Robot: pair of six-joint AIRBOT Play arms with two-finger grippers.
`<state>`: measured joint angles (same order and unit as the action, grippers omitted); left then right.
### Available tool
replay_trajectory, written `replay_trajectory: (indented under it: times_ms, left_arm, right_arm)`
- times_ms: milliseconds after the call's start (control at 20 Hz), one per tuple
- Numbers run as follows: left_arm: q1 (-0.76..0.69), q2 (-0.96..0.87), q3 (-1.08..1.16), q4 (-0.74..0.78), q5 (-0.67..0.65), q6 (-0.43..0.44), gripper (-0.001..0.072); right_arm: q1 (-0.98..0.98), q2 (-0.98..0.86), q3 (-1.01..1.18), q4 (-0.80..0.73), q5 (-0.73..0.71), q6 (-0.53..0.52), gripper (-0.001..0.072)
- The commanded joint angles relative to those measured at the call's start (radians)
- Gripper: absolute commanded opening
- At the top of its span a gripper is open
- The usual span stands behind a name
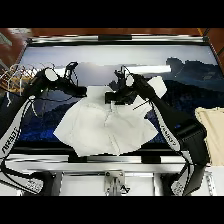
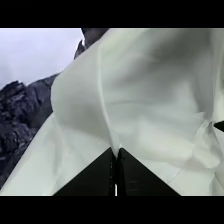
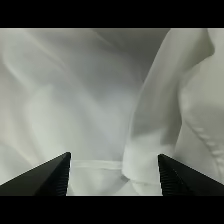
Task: Fold the shirts.
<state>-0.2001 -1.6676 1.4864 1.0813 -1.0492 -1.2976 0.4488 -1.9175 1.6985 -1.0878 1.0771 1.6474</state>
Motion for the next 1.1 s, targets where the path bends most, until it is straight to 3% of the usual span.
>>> replay_trajectory:
  times_ms: [0, 250, 350, 400, 450, 500, 550, 800, 1050]
  left_arm:
    - [0.000, 0.050, 0.002, -0.002, -0.022, 0.022, 0.0051]
    - [-0.031, 0.131, 0.002, -0.072, -0.014, 0.072, 0.0050]
    - [-0.055, 0.153, 0.002, -0.080, -0.014, 0.082, 0.0051]
    - [-0.064, 0.158, 0.002, -0.080, -0.014, 0.082, 0.0050]
    - [-0.072, 0.161, 0.002, -0.080, -0.014, 0.082, 0.0050]
    - [-0.076, 0.161, 0.002, -0.080, -0.014, 0.082, 0.0050]
    - [-0.077, 0.161, 0.002, -0.079, -0.014, 0.082, 0.0050]
    - [-0.044, 0.169, 0.007, -0.058, -0.006, 0.107, 0.0050]
    - [0.003, 0.235, 0.246, -0.062, -0.010, 0.134, 0.0050]
  right_arm:
    - [-0.006, -0.020, 0.001, -0.052, -0.047, 0.043, 0.0664]
    - [-0.014, -0.033, 0.001, -0.093, -0.060, 0.053, 0.0654]
    - [-0.013, -0.040, 0.001, -0.092, -0.067, 0.054, 0.0499]
    - [-0.013, -0.040, 0.001, -0.092, -0.068, 0.055, 0.0490]
    - [-0.013, -0.040, 0.001, -0.093, -0.065, 0.054, 0.0367]
    - [-0.013, -0.040, 0.001, -0.092, -0.063, 0.055, 0.0182]
    - [-0.014, -0.040, 0.001, -0.092, -0.058, 0.054, 0.0111]
    - [-0.024, 0.035, 0.063, -0.159, 0.000, -0.005, 0.0087]
    - [-0.082, 0.296, 0.200, -0.149, 0.026, -0.190, 0.0088]
